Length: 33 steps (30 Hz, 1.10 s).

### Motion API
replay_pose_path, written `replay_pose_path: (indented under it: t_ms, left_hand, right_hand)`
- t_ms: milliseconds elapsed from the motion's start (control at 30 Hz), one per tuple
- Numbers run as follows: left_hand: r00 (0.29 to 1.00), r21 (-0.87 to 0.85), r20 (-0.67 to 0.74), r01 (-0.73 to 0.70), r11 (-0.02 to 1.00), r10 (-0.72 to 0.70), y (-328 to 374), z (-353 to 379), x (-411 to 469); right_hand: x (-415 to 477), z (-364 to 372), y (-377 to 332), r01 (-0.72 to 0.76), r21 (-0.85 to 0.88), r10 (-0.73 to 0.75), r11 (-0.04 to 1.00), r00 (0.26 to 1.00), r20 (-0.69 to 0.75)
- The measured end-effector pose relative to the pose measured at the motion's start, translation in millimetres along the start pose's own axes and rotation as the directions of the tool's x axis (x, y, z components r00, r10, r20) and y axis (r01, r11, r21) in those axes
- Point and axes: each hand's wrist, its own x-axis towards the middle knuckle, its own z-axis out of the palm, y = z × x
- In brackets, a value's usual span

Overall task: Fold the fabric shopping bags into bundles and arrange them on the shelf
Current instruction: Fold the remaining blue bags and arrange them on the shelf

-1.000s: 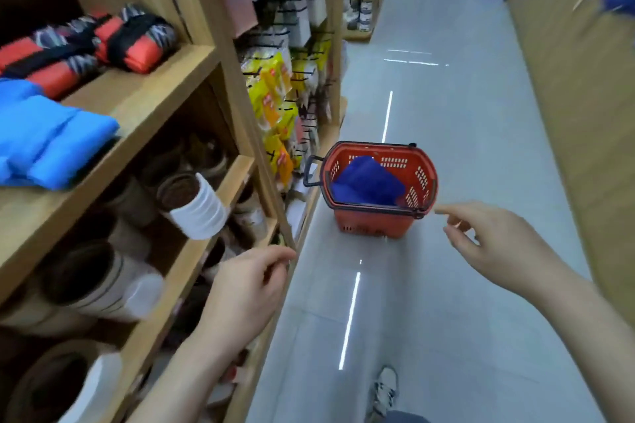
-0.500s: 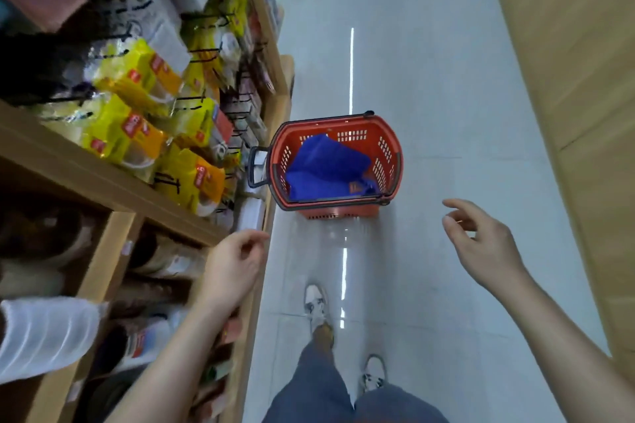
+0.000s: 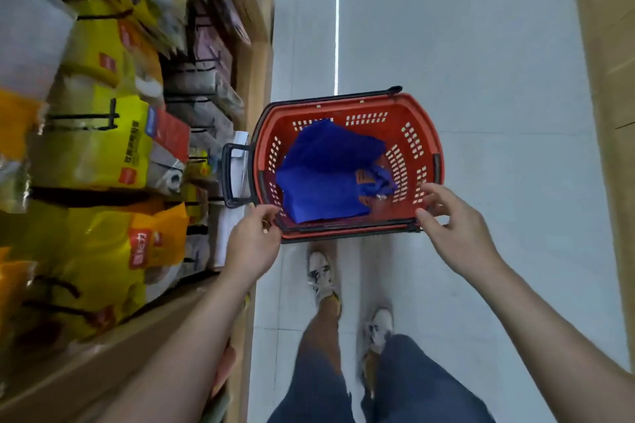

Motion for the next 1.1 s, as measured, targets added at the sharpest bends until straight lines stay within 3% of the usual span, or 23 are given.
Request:
replay_pose_path:
  t_ms: [200, 367, 533, 633, 733, 833, 967, 1033, 1100]
  left_hand:
    - [0.991, 0.118, 0.132, -0.038, 0.992, 0.022, -21.2, 78.2, 133.9]
    - [0.989, 0.289, 0.149, -0.054, 0.956, 0.011, -34.8, 137.2, 237.5]
    - [0.988, 0.222, 0.153, -0.056, 0.974, 0.022, -40.7, 182.1, 320.0]
    - [0.972, 0.163, 0.098, -0.227, 0.96, 0.213, -30.0, 189.9, 302.0]
    - [0.875, 0.031, 0.171, -0.465, 0.885, 0.454, -21.3, 189.0, 254.0]
    - [0.84, -0.048, 0.213, -0.5, 0.864, 0.498, -20.7, 181.8, 211.7]
    - [0.869, -0.178, 0.153, -0.444, 0.878, 0.471, -28.2, 168.5, 179.9]
    - [0.891, -0.24, 0.094, -0.412, 0.879, 0.443, -27.2, 158.7, 171.1]
    - [0.927, -0.3, 0.027, -0.35, 0.887, 0.374, -19.3, 144.4, 161.8]
  right_hand:
    - [109.4, 91.4, 24.8, 0.023, 0.018, -0.025, 1.0, 0.993, 0.115]
    - [169.7, 159.3, 62.1, 0.044, 0.062, -0.055, 0.997, 0.98, 0.192]
    - [223.7, 193.1, 83.5, 0.091, 0.141, -0.116, 0.986, 0.977, 0.18]
    - [258.8, 194.0, 71.4, 0.216, -0.108, -0.2, 0.971, 0.97, 0.137]
    - [290.3, 182.4, 57.9, 0.266, -0.301, -0.185, 0.916, 0.945, 0.27]
    - [302.1, 164.1, 65.2, 0.281, -0.378, -0.118, 0.882, 0.909, 0.4]
    - [289.2, 140.5, 81.0, 0.164, -0.286, -0.012, 0.944, 0.885, 0.466]
    - [273.3, 121.7, 79.0, 0.008, -0.148, 0.066, 0.989, 0.868, 0.491]
    - [251.9, 97.7, 70.7, -0.212, -0.007, 0.173, 0.977, 0.779, 0.602]
